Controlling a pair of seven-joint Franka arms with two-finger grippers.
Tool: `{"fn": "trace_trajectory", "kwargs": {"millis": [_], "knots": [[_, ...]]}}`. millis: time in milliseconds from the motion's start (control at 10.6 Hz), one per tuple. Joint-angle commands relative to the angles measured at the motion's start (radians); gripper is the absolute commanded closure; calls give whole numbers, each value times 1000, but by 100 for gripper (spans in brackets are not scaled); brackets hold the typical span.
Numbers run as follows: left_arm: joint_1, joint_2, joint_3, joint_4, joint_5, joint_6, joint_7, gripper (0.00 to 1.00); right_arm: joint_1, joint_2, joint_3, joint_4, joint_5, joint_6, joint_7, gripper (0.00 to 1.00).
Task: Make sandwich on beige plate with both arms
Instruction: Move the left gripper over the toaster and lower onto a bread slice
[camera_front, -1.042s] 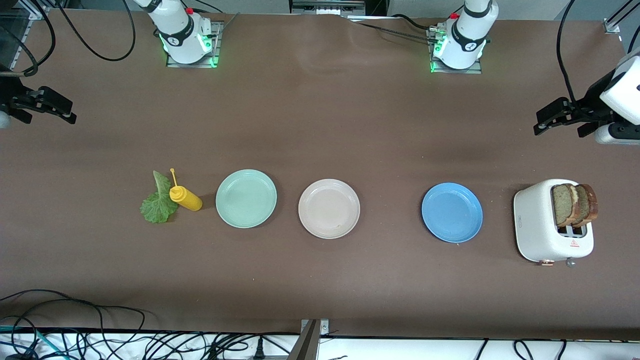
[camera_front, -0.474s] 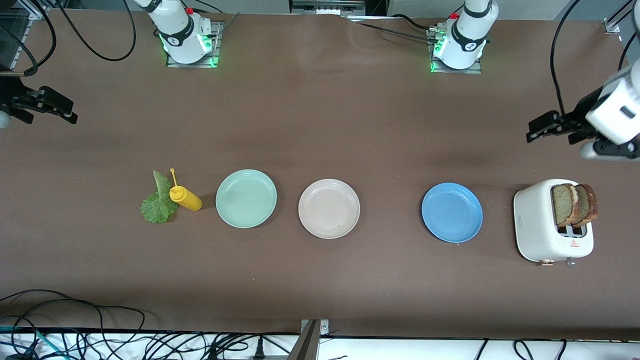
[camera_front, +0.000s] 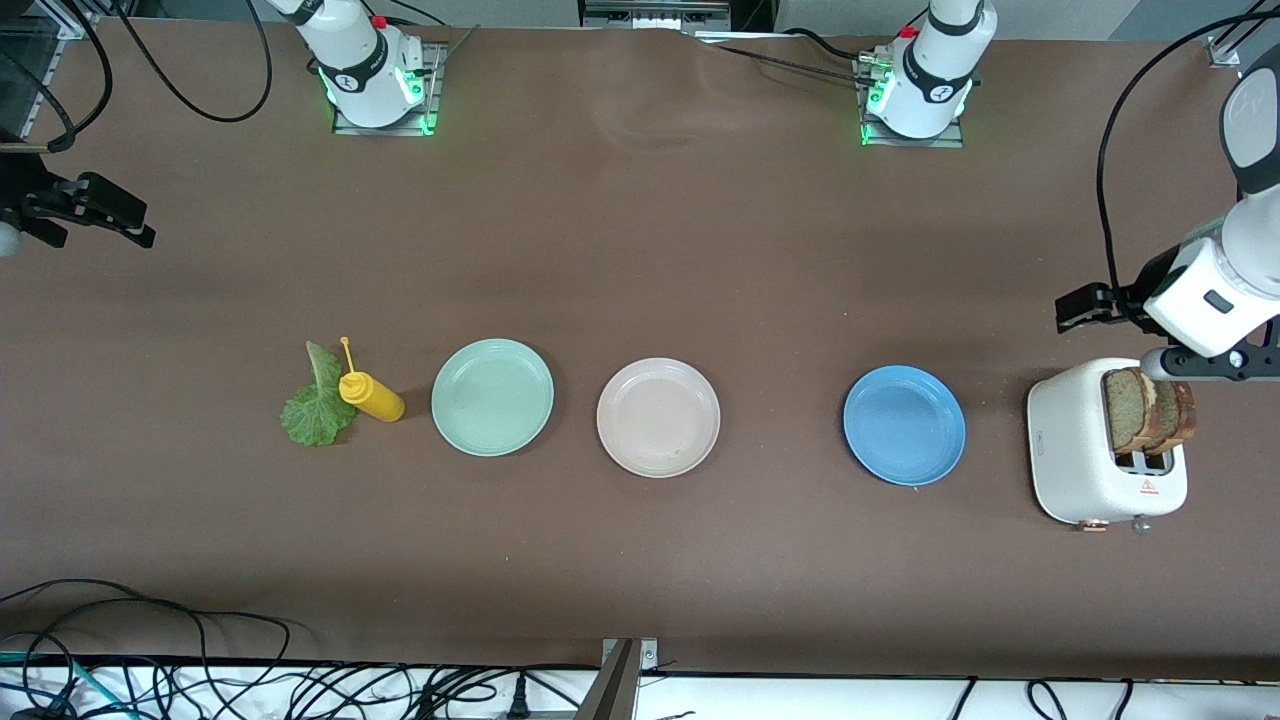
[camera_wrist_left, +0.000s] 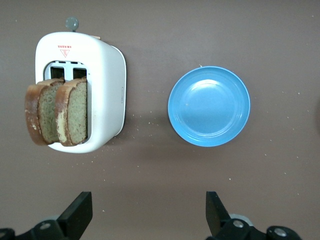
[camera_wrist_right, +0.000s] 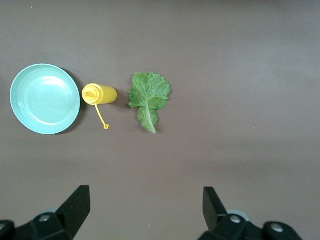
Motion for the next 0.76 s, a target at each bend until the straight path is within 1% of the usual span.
{"fn": "trace_trajectory", "kwargs": {"millis": [0, 189, 379, 663], "knots": [[26, 59, -2, 39, 21, 43, -2, 0, -12, 8, 6, 23, 16, -20, 4, 0], [85, 118, -4, 58, 15, 66, 5, 0, -12, 10, 6, 25, 16, -20, 4, 0], [110, 188, -4, 114, 15, 94, 7, 0, -12, 10, 6, 23, 16, -20, 4, 0], [139, 237, -4, 120, -2, 187, 140, 0, -12, 10, 6, 25, 18, -19, 5, 0]]}}
